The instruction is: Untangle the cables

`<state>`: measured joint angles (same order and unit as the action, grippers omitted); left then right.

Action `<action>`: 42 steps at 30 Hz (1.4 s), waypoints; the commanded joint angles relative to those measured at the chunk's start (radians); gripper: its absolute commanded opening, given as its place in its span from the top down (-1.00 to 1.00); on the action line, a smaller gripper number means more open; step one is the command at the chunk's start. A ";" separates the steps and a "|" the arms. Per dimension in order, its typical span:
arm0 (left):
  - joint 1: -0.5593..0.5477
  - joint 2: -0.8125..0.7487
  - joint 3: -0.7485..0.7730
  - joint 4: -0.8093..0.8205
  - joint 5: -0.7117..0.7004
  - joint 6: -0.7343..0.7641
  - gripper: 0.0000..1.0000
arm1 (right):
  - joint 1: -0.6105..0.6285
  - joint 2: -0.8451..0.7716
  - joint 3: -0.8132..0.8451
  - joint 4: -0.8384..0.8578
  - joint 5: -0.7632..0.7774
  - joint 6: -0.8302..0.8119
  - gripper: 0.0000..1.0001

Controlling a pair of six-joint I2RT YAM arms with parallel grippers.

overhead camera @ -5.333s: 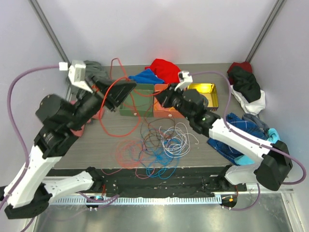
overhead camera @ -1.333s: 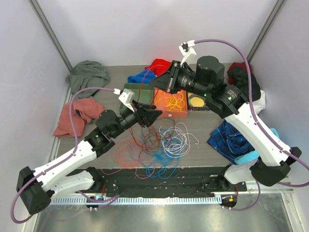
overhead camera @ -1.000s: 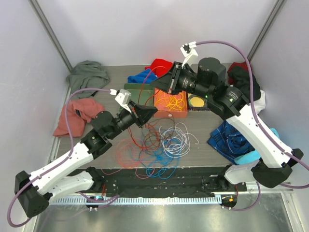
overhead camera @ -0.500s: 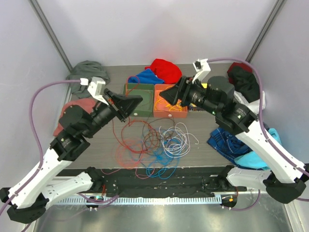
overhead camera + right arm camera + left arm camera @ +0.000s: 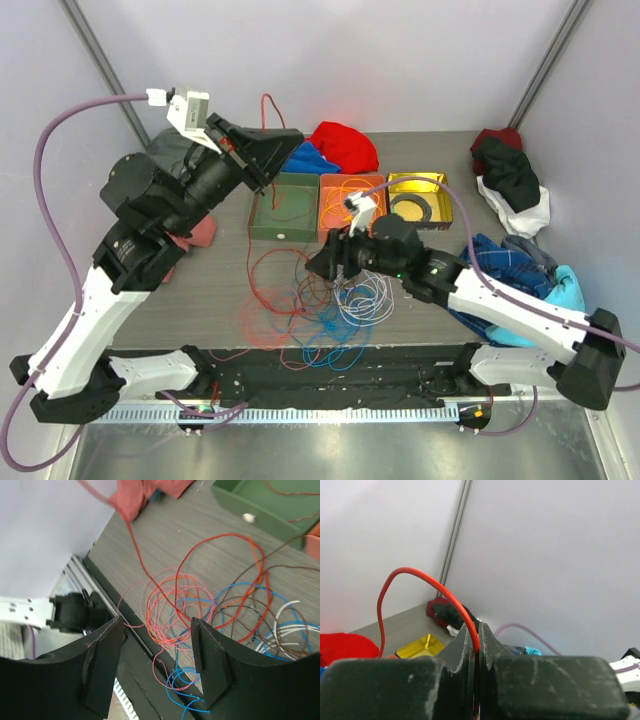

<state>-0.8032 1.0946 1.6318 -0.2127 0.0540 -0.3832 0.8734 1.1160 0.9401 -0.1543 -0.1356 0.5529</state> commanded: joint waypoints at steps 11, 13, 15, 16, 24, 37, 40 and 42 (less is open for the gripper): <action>-0.002 0.093 0.200 -0.017 0.078 0.012 1.00 | 0.154 0.407 0.088 0.318 0.063 -0.136 -0.33; -0.002 0.102 0.221 -0.030 0.084 0.017 1.00 | 0.177 0.447 0.098 0.334 0.074 -0.154 -0.34; -0.002 0.105 0.233 -0.034 0.090 0.020 1.00 | 0.194 0.502 0.109 0.360 0.091 -0.168 -0.35; -0.002 0.108 0.235 -0.036 0.090 0.023 0.99 | 0.205 0.521 0.114 0.370 0.094 -0.172 -0.36; -0.002 0.108 0.230 -0.050 0.095 0.032 0.99 | 0.225 0.630 0.152 0.470 0.097 -0.163 -0.38; -0.002 0.099 0.226 -0.065 0.101 0.027 0.99 | 0.233 0.783 0.220 0.573 0.074 -0.128 0.37; -0.002 0.079 0.212 -0.073 0.089 0.032 0.99 | 0.228 0.759 0.201 0.584 0.131 -0.119 0.87; -0.002 0.057 0.183 -0.074 0.064 0.040 1.00 | 0.208 0.661 0.180 0.570 0.220 -0.104 0.98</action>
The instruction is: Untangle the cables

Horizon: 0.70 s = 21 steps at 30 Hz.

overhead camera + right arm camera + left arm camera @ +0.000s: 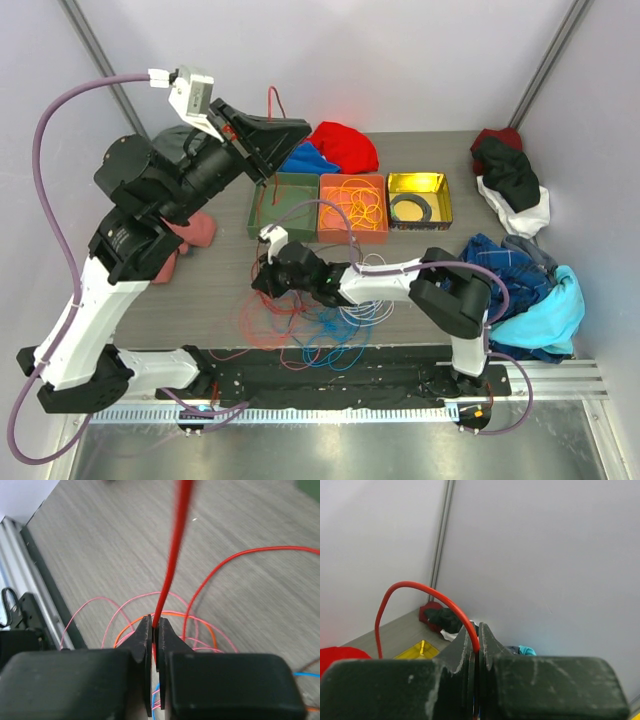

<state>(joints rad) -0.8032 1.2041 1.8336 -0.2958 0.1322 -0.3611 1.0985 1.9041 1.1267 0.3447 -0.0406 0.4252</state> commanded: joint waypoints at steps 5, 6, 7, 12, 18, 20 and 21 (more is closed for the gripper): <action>-0.001 -0.182 -0.167 0.058 -0.075 0.027 1.00 | -0.034 -0.404 0.092 -0.175 0.309 -0.080 0.98; -0.002 -0.207 -0.197 0.069 -0.083 0.028 1.00 | -0.037 -0.451 0.131 -0.226 0.329 -0.106 0.98; -0.002 -0.225 -0.255 0.075 -0.103 0.030 1.00 | -0.054 -0.465 0.225 -0.278 0.355 -0.135 0.98; -0.002 -0.334 -0.402 0.129 -0.157 0.030 0.99 | -0.092 -0.435 0.612 -0.616 0.393 -0.250 0.98; -0.002 -0.391 -0.576 0.224 -0.146 0.019 0.99 | -0.120 -0.358 0.884 -0.788 0.378 -0.235 0.98; -0.002 -0.397 -0.629 0.270 -0.144 0.017 0.99 | -0.123 -0.340 0.926 -0.819 0.366 -0.226 0.98; -0.002 -0.400 -0.645 0.282 -0.141 0.011 1.00 | -0.121 -0.333 0.965 -0.828 0.361 -0.218 0.98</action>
<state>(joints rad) -0.8032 0.8089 1.2633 -0.1394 -0.0032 -0.3542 0.9768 1.5063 2.0006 -0.3210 0.3275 0.2138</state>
